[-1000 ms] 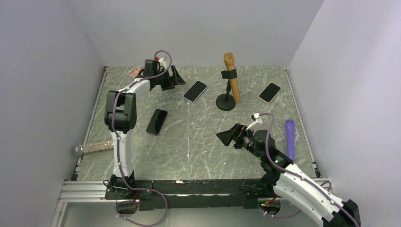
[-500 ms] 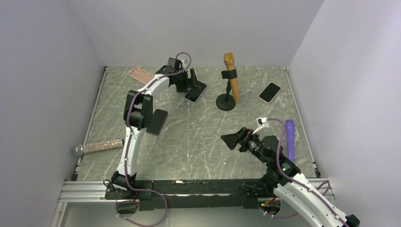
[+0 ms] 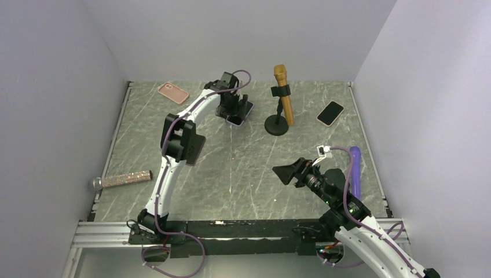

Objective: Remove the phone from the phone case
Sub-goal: Pick up the phone at the center of the board.

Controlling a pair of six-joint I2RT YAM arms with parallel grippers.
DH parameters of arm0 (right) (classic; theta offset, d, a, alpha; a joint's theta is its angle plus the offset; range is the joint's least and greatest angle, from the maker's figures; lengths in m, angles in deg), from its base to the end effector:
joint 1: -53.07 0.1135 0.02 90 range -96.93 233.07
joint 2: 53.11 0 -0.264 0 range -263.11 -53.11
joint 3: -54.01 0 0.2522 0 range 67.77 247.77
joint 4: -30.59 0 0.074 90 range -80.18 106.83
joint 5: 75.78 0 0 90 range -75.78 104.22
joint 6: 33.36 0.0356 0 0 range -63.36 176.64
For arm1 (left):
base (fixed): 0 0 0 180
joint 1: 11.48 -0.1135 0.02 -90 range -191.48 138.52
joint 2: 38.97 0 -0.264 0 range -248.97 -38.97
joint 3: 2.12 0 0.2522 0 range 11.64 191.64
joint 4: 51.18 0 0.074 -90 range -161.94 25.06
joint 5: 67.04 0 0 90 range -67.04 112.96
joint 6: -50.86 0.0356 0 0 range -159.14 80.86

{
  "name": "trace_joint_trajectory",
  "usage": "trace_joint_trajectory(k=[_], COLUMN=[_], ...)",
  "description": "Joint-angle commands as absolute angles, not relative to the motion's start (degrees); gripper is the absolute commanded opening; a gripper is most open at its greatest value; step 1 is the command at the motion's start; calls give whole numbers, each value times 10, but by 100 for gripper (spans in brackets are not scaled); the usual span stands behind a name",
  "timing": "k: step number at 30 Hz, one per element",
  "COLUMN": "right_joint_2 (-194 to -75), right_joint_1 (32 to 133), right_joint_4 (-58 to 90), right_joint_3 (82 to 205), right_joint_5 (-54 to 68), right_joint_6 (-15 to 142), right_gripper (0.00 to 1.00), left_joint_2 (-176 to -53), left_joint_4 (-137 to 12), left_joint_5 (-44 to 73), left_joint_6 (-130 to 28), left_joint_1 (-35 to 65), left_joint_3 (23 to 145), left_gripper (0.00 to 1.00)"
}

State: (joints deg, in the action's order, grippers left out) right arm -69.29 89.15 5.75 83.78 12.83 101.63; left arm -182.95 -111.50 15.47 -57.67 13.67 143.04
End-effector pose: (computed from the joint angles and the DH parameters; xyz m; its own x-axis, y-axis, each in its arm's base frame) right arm 0.0957 0.0708 0.2249 -0.5413 0.4801 -0.6903 -0.3185 0.6427 0.6967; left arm 0.4884 -0.2344 0.1801 -0.8899 0.0697 -0.4508 0.2100 0.9399 -0.2691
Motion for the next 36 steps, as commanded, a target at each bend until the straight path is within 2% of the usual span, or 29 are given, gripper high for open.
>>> trace_joint_trajectory(k=[1,8,14,20,28,32,33,35,36], right_joint_2=[-680,-674,-664,-664,-691,-702,-703,-701,-699], right_joint_1=[891,891,891,891,891,891,891,891,891], right_joint_4=[46,42,29,28,63,71,70,71,71], right_joint_3=[857,861,870,870,859,859,858,856,855], right_joint_5=[141,147,166,170,154,148,148,149,148], right_joint_6=[1019,1021,1020,1025,1028,1028,1029,1030,1031], right_gripper=[96,96,96,96,95,95,95,95,95], left_joint_2=[-1837,-1868,-1877,-1859,-1702,-1653,-1643,-1633,-1633], left_joint_4=[-1156,-1189,-1201,-1210,-1106,-1072,-1059,-1040,-1033], left_joint_5=[179,185,210,228,175,152,157,170,183], left_joint_6=[-528,-499,-496,-480,-502,-524,-531,-542,-546], left_joint_1=[153,165,168,169,168,168,168,168,169], left_joint_3=[1451,1495,1501,1480,1251,1204,1197,1194,1198], left_gripper=[95,88,70,58,66,68,75,96,99])
